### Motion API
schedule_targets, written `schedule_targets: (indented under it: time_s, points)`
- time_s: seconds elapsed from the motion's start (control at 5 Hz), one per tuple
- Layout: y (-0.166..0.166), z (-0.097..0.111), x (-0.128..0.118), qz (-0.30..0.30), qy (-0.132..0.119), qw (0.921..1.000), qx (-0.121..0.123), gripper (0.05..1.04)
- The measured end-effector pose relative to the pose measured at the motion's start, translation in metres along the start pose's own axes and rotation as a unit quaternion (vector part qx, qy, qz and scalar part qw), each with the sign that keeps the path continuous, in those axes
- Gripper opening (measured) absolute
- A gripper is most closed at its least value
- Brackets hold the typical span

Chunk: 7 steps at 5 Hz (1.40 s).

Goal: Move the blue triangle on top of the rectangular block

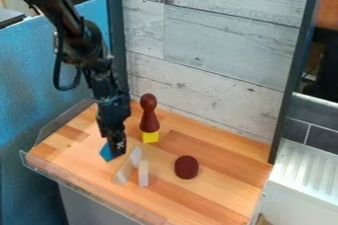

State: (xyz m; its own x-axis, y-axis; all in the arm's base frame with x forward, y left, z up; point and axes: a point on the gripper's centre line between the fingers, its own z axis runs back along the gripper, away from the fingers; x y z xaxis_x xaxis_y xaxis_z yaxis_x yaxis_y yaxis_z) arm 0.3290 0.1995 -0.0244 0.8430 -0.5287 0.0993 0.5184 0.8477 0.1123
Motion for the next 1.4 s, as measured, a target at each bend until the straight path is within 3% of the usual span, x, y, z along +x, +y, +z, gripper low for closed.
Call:
schedule_targets:
  time_s: [0.6, 0.8, 1.0, 1.2, 1.4]
  points:
    - [-0.003, -0.014, 0.001, -0.009, 0.007, 0.9999, 0.012, 1.000]
    - [-0.007, -0.020, 0.003, -0.012, 0.015, 0.9998, 0.010, 0.950]
    - [-0.007, -0.022, 0.004, -0.002, 0.023, 0.9997, 0.012, 0.689]
    - [-0.006, -0.022, 0.004, 0.007, 0.024, 0.9996, 0.016, 0.562]
    - [-0.014, -0.021, 0.007, 0.013, 0.016, 0.9997, -0.012, 0.562]
